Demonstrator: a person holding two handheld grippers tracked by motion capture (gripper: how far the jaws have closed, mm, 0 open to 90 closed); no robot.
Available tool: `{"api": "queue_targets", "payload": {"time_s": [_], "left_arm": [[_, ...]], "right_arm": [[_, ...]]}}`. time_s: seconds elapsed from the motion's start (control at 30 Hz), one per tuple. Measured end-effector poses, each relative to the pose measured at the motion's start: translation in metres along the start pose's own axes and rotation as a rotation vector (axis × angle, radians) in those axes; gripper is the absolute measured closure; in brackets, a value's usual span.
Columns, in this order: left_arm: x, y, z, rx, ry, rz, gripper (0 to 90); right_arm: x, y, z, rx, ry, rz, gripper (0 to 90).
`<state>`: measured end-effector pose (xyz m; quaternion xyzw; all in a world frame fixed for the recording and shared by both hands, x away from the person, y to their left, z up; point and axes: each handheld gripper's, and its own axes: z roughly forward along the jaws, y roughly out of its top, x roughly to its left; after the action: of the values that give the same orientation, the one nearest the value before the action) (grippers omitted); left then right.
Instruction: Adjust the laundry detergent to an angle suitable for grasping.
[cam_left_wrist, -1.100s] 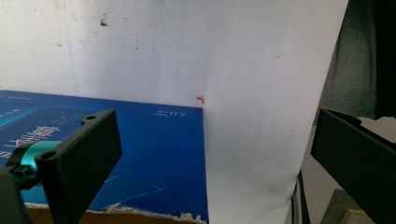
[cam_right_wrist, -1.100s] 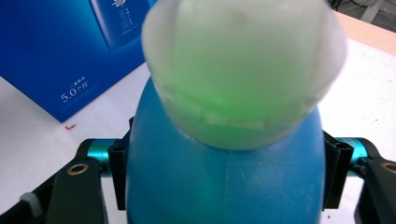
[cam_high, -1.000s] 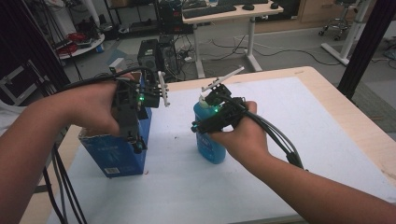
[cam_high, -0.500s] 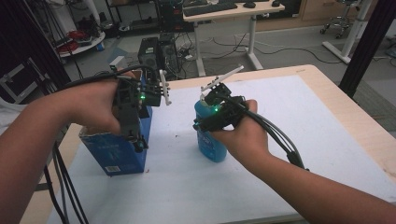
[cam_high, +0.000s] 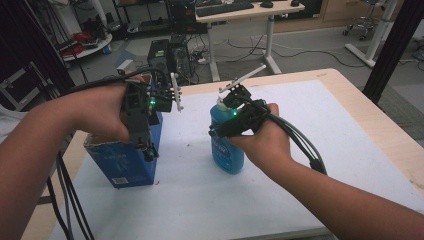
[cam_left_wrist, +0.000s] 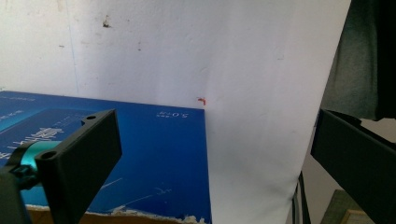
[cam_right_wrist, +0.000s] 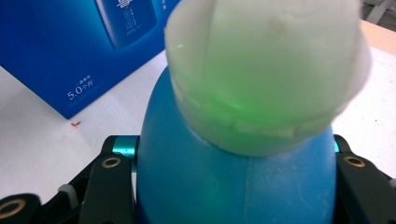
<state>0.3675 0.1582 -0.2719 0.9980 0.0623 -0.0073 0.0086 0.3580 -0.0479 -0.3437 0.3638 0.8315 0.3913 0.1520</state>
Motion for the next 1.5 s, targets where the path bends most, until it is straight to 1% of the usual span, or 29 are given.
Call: {"api": "queue_targets", "payload": {"time_s": [0.03, 0.07, 0.1, 0.23, 0.27, 0.3, 0.37, 0.5, 0.6, 0.67, 0.73, 0.77, 0.8, 0.9, 0.93, 0.97, 1.0, 1.07, 1.17, 1.2, 1.23, 1.27, 1.3, 1.33, 1.37, 1.4, 1.43, 1.47, 1.5], "left_arm": [[0.000, 0.001, 0.000, 0.003, -0.002, 0.004, 1.8], [0.000, 0.002, 0.000, 0.005, 0.000, 0.006, 1.8], [0.000, 0.003, 0.000, 0.005, 0.000, 0.007, 1.8], [0.001, 0.003, -0.002, 0.005, 0.001, 0.007, 1.8], [0.001, 0.004, -0.003, 0.003, 0.004, 0.006, 1.8], [0.001, 0.004, -0.003, 0.003, 0.004, 0.006, 1.8], [0.002, 0.004, -0.004, 0.001, 0.003, 0.006, 1.8], [0.002, 0.005, -0.004, 0.002, 0.003, 0.006, 1.8], [0.002, 0.006, -0.004, 0.002, 0.004, 0.007, 1.8], [0.003, 0.007, -0.003, 0.006, 0.000, 0.008, 1.8], [0.003, 0.008, -0.002, 0.012, -0.001, 0.008, 1.8], [0.003, 0.010, -0.002, 0.015, -0.001, 0.007, 1.8], [0.003, 0.010, -0.002, 0.015, -0.001, 0.007, 1.8], [0.003, 0.011, -0.004, 0.015, 0.000, 0.008, 1.8], [0.004, 0.012, -0.005, 0.014, 0.000, 0.008, 1.8], [0.004, 0.013, -0.006, 0.014, -0.001, 0.006, 1.8], [0.004, 0.013, -0.006, 0.014, -0.001, 0.006, 1.8], [0.004, 0.014, -0.007, 0.014, -0.003, 0.007, 1.8], [0.004, 0.015, -0.006, 0.015, -0.005, 0.006, 1.8], [0.004, 0.016, -0.005, 0.017, -0.006, 0.003, 1.8], [0.004, 0.016, -0.005, 0.017, -0.006, 0.003, 1.8], [0.004, 0.017, -0.005, 0.021, -0.008, 0.005, 1.8], [0.004, 0.018, -0.005, 0.019, -0.007, 0.006, 1.8], [0.004, 0.018, -0.005, 0.019, -0.007, 0.006, 1.8], [0.004, 0.019, -0.005, 0.019, -0.008, 0.006, 1.8], [0.004, 0.020, -0.004, 0.019, -0.007, 0.005, 1.8], [0.004, 0.020, -0.004, 0.019, -0.007, 0.005, 1.8], [0.004, 0.020, -0.004, 0.021, -0.009, 0.000, 1.8], [0.004, 0.021, -0.004, 0.023, -0.009, 0.000, 1.8]], "right_arm": [[-0.004, 0.001, -0.003, -0.002, 0.003, 0.007, 42.2], [-0.004, 0.001, -0.003, -0.002, 0.003, 0.007, 42.2], [-0.008, 0.002, -0.007, -0.010, 0.006, 0.000, 42.3], [-0.013, 0.006, -0.014, -0.013, 0.012, -0.015, 42.3], [-0.017, 0.009, -0.019, -0.014, 0.022, -0.024, 42.4], [-0.017, 0.009, -0.019, -0.014, 0.022, -0.024, 42.4], [-0.022, 0.014, -0.027, -0.014, 0.038, -0.046, 42.4], [-0.029, 0.017, -0.032, -0.013, 0.063, -0.103, 42.5], [-0.031, 0.017, -0.034, -0.007, 0.077, -0.118, 42.5], [-0.034, 0.018, -0.036, -0.004, 0.096, -0.145, 42.5], [-0.036, 0.018, -0.038, 0.001, 0.122, -0.183, 42.6], [-0.038, 0.018, -0.040, -0.001, 0.152, -0.207, 42.5], [-0.038, 0.018, -0.040, -0.001, 0.152, -0.207, 42.5], [-0.040, 0.019, -0.042, 0.003, 0.207, -0.260, 42.5], [-0.041, 0.019, -0.043, 0.006, 0.232, -0.289, 42.5], [-0.040, 0.019, -0.044, 0.011, 0.278, -0.334, 42.5], [-0.040, 0.019, -0.044, 0.011, 0.278, -0.334, 42.5], [-0.040, 0.019, -0.045, 0.014, 0.320, -0.383, 42.5], [-0.039, 0.017, -0.045, 0.020, 0.383, -0.430, 42.5], [-0.039, 0.016, -0.044, 0.025, 0.424, -0.460, 42.5], [-0.039, 0.016, -0.044, 0.025, 0.424, -0.460, 42.5], [-0.038, 0.015, -0.043, 0.026, 0.461, -0.493, 42.5], [-0.037, 0.014, -0.043, 0.028, 0.472, -0.507, 42.5], [-0.037, 0.014, -0.043, 0.028, 0.472, -0.507, 42.5], [-0.037, 0.014, -0.042, 0.029, 0.486, -0.521, 42.5], [-0.035, 0.013, -0.040, 0.030, 0.515, -0.553, 42.5], [-0.035, 0.013, -0.040, 0.030, 0.515, -0.553, 42.5], [-0.033, 0.012, -0.038, 0.025, 0.533, -0.578, 42.6], [-0.032, 0.011, -0.037, 0.021, 0.545, -0.587, 42.6]]}}
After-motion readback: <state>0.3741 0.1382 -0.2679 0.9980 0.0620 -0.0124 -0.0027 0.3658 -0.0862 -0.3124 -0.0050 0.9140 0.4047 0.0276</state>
